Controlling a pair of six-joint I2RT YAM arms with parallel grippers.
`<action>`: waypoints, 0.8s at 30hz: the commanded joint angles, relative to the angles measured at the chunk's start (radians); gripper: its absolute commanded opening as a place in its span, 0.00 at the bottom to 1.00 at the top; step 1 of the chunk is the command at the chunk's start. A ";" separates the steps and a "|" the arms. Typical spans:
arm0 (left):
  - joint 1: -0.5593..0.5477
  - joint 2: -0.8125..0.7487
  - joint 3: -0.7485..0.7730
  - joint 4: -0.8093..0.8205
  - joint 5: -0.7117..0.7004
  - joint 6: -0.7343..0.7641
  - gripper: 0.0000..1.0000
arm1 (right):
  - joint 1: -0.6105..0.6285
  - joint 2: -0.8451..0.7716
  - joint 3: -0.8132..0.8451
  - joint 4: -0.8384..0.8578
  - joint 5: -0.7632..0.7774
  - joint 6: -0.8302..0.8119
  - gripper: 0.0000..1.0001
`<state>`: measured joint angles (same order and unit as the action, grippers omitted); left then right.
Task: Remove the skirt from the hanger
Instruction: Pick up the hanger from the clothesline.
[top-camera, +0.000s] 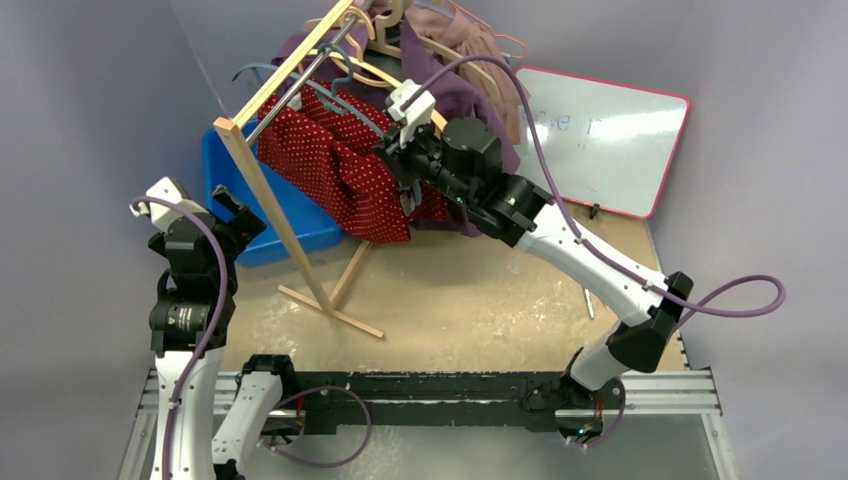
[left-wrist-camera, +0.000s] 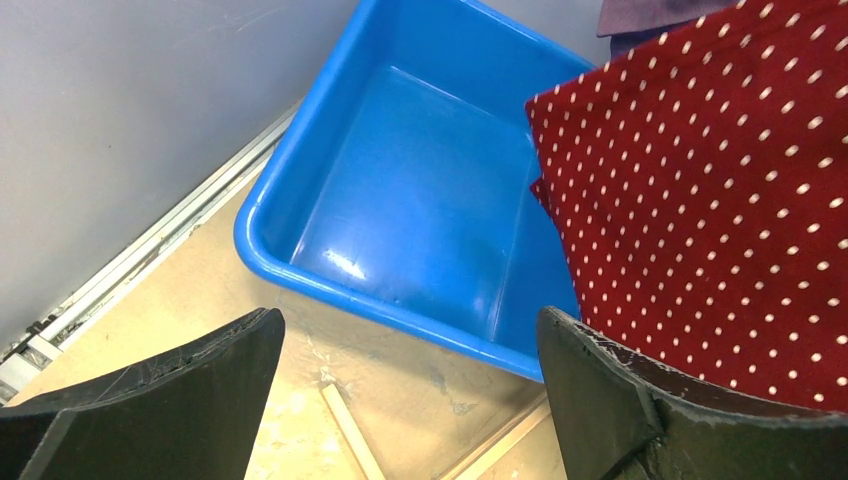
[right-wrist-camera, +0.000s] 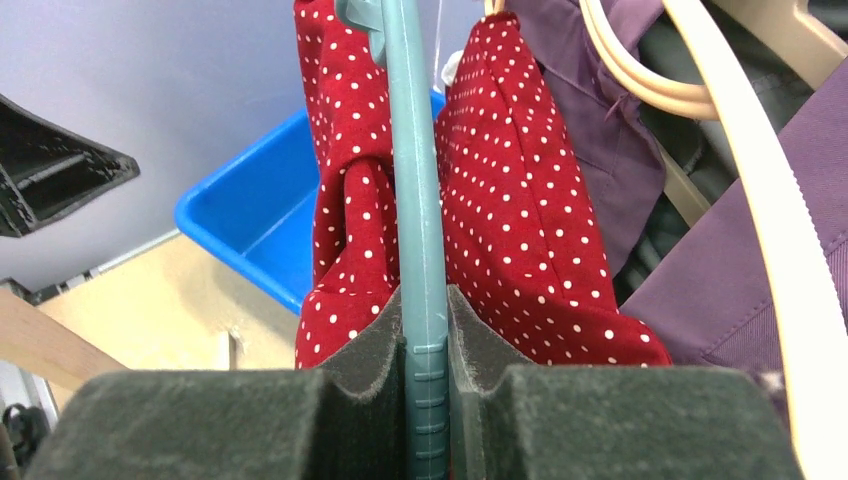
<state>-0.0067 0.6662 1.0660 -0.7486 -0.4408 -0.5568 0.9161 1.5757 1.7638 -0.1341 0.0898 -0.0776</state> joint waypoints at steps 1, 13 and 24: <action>0.008 0.011 0.025 0.010 0.015 0.006 0.97 | 0.000 -0.074 -0.081 0.384 -0.017 0.056 0.00; 0.008 0.086 0.041 -0.043 -0.034 0.010 0.94 | 0.001 -0.125 -0.358 0.852 -0.105 0.260 0.00; 0.008 0.179 0.045 0.008 0.148 -0.044 1.00 | 0.000 -0.202 -0.492 0.902 -0.104 0.322 0.00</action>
<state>-0.0067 0.7925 1.0809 -0.7998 -0.3767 -0.5678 0.9157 1.4509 1.2713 0.6128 0.0036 0.1963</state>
